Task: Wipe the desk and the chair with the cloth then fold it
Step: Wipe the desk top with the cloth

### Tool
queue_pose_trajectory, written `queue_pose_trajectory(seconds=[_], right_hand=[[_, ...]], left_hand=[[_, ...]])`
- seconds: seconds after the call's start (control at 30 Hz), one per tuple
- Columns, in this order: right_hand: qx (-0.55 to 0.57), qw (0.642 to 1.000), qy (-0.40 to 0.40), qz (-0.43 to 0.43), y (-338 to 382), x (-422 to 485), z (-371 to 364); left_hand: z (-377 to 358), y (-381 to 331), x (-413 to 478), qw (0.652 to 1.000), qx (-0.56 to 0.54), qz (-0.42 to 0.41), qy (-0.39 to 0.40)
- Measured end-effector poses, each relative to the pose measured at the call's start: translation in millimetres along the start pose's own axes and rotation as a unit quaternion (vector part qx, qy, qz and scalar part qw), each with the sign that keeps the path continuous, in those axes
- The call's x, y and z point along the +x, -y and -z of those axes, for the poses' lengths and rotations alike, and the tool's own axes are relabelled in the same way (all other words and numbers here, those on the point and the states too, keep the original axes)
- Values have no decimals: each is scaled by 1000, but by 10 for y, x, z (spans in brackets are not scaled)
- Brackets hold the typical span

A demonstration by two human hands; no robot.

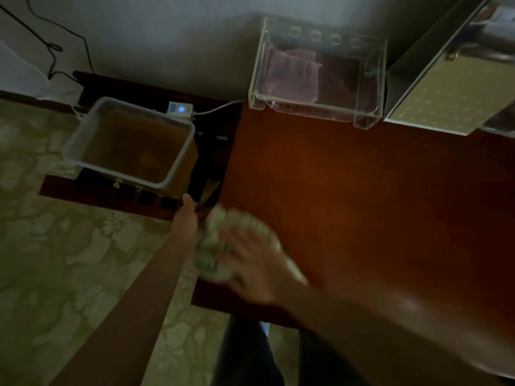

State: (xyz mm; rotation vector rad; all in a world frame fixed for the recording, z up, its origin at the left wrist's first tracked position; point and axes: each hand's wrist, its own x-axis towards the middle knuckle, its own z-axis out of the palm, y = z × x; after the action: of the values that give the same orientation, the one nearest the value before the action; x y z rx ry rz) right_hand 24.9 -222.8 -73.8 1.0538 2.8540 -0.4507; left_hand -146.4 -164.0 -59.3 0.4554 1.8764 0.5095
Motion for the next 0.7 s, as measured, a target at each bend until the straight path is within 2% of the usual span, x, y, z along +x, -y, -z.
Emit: queue_pose_trajectory(seconds=[0.1,0.2,0.27,0.37,0.47,0.57,0.63,0.7], right_hand=[[16,998,51,39,502,-382,-270],[6,994,35,105,240,-294,-255],[37,993,9,109,-88,-200,-160],[11,999,-39,7,-735,20,28],[-44,995,-19,-92,-1471,201,372],[-52,975,1,-215,-2014,158,616],[-45,968,-4,-248,-2081,32,606],[-41,968,-11,-246,-1875,-149,482]], left_hand=[[-88,-112,-58,998,49,-25,9],[-247,-184,-123,989,135,-27,60],[-306,-199,-143,981,176,-54,67],[-322,-160,-93,978,191,-77,44],[-375,-141,-116,973,203,-110,6],[-469,-129,-208,970,197,-142,-3],[-538,-109,-233,968,195,-159,-26],[-592,-80,-216,965,202,-157,-58]])
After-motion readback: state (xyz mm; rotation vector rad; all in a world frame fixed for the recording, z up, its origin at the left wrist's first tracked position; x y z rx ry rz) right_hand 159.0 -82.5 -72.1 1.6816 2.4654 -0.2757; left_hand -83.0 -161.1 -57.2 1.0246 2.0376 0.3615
